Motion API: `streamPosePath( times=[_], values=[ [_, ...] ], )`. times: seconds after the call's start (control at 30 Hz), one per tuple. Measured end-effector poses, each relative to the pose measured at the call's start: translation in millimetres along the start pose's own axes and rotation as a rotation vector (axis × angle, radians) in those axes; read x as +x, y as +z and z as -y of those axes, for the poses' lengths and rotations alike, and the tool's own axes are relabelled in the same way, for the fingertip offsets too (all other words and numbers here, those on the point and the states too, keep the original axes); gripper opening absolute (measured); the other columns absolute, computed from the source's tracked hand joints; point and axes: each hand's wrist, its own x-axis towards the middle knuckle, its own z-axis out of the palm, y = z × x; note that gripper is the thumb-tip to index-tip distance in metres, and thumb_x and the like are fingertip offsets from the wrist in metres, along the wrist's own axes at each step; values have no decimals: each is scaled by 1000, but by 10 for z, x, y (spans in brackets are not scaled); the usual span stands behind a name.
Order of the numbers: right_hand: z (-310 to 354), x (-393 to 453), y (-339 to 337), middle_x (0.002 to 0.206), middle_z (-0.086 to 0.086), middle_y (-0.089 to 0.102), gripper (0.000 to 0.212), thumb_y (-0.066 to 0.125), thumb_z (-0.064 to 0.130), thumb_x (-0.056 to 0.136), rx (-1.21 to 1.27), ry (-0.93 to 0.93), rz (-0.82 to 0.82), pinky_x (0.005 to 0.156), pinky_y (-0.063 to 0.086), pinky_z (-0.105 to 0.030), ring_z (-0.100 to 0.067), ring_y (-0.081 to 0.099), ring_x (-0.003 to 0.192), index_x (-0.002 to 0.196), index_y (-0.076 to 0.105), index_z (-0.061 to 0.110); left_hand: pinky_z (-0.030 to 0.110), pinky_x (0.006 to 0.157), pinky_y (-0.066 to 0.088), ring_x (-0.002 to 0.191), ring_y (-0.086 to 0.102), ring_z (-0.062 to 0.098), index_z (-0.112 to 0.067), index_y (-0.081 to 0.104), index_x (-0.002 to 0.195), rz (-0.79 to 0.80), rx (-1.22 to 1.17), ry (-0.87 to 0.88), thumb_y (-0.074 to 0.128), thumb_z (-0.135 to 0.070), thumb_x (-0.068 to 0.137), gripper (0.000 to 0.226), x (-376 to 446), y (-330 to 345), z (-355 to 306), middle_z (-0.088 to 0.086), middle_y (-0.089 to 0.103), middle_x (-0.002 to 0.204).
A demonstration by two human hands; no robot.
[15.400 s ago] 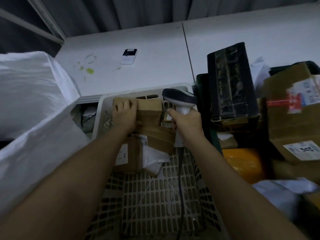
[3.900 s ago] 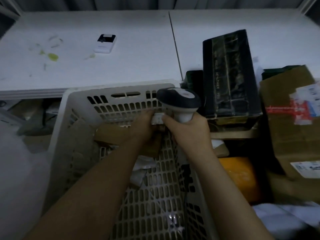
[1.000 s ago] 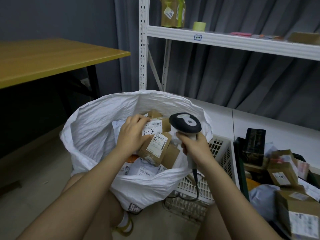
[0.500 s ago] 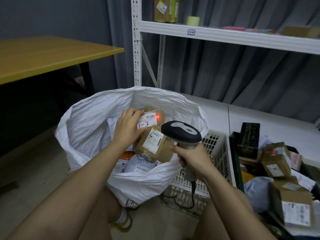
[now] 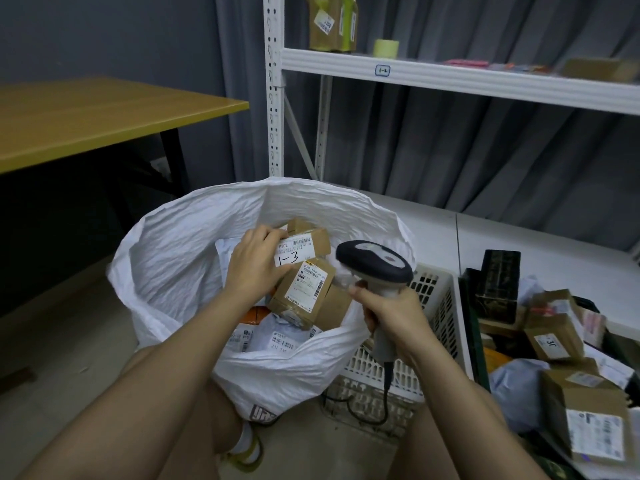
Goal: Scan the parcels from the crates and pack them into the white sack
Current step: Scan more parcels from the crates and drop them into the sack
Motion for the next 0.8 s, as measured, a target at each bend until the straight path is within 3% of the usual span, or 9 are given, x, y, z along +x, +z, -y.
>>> streamPosePath(
  times=[0.07, 0.17, 0.4, 0.5, 0.6, 0.7, 0.8],
  values=[
    [-22, 71, -46, 51, -3, 55, 19, 77, 17, 79, 71, 22, -113, 54, 42, -30, -16, 49, 47, 69, 63, 9, 33, 83, 34, 111, 43, 25, -15, 57, 121, 24, 22, -16, 80, -38, 71, 59, -10, 18, 7, 5, 56, 118],
    [-71, 200, -165, 52, -4, 55, 19, 75, 17, 82, 153, 46, -233, 56, 42, -33, -18, 49, 47, 70, 62, 9, 32, 83, 29, 112, 38, 23, -21, 58, 117, 107, 41, -25, 79, -47, 68, 59, 18, 90, -25, 1, 56, 119],
    [-95, 475, -435, 52, -7, 51, 19, 70, 12, 86, 262, 56, -336, 46, 40, -27, -16, 45, 42, 71, 60, 6, 34, 93, 24, 116, 34, 22, -25, 52, 127, 209, 112, 189, 71, -43, 79, 55, 500, 469, -345, -5, 50, 129],
    [-109, 563, -532, 51, -7, 50, 17, 68, 10, 87, 292, 50, -337, 42, 41, -24, -14, 45, 39, 73, 61, 7, 36, 97, 21, 124, 32, 24, -25, 51, 129, 225, 298, 316, 61, -24, 87, 43, 793, 747, -474, -3, 45, 136],
    [-150, 648, -630, 50, -4, 50, 14, 67, 9, 88, 287, 76, -324, 40, 40, -22, -12, 45, 38, 75, 61, 7, 48, 112, 11, 141, 15, 29, -28, 45, 136, 481, 640, 233, 56, -21, 90, 48, 973, 1018, -465, 5, 23, 154],
    [-256, 740, -759, 53, -5, 51, 15, 70, 11, 86, 277, 115, -343, 40, 41, -24, -12, 46, 40, 75, 60, 8, 51, 114, 5, 145, 4, 30, -30, 33, 145, 546, 505, 93, 57, -20, 90, 62, 1001, 1204, -434, 6, 12, 158],
    [-410, 822, -890, 57, -8, 52, 18, 72, 13, 84, 275, 134, -373, 46, 43, -28, -16, 46, 44, 74, 58, 8, 40, 110, 25, 139, 27, 27, -27, 48, 136, 424, 167, 128, 57, -18, 90, 48, 959, 1161, -549, 5, 35, 150]
  ],
)
